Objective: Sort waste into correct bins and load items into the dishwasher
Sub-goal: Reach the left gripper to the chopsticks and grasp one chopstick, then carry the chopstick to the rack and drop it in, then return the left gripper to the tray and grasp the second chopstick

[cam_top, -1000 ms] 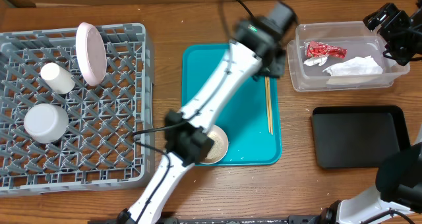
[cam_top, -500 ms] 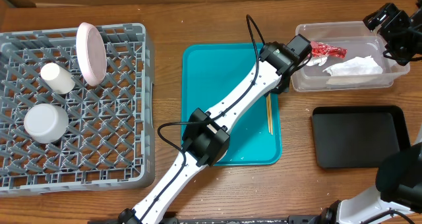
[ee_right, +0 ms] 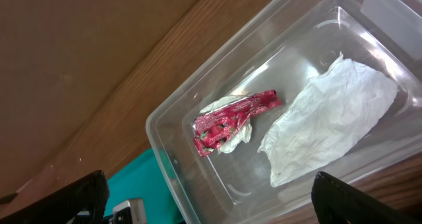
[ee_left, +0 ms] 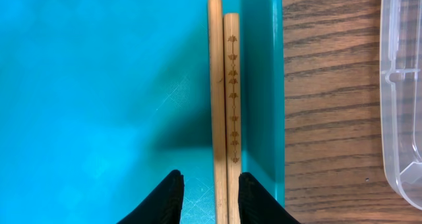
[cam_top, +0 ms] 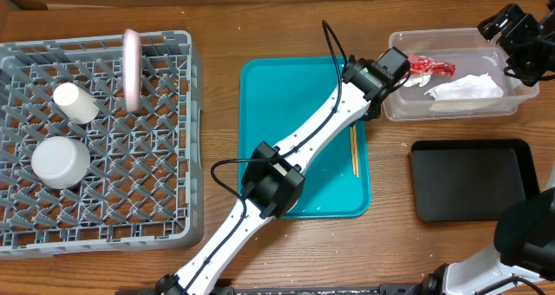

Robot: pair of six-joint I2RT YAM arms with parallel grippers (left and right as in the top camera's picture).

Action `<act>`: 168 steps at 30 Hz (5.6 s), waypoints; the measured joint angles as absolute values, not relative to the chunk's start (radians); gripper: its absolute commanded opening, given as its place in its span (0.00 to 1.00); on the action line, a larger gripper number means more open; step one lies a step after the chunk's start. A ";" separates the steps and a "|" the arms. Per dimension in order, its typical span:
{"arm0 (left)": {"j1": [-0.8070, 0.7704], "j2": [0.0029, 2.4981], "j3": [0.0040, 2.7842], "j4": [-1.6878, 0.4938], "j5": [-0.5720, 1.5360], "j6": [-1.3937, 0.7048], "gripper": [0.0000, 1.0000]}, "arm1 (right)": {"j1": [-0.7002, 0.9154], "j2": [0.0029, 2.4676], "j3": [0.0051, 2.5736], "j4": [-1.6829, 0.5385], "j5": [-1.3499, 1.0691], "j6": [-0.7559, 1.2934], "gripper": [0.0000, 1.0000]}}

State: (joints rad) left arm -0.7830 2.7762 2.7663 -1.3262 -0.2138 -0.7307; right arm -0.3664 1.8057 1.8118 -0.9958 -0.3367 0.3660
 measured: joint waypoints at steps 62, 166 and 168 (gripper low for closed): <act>-0.056 2.386 2.815 -1.680 -0.100 -0.138 0.04 | -0.367 1.805 1.812 -0.996 -0.337 0.366 1.00; -0.733 2.761 2.669 -1.225 -0.038 -0.728 0.33 | -0.367 1.805 1.812 -0.995 -0.337 0.366 1.00; -0.732 2.760 2.662 -1.212 -0.043 -0.728 0.32 | -0.366 1.805 1.812 -0.996 -0.337 0.366 1.00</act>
State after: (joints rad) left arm -0.7322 2.7602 2.6621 -1.2121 -0.0425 -0.7280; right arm -0.3664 1.8053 1.8118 -0.9962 -0.3370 0.3660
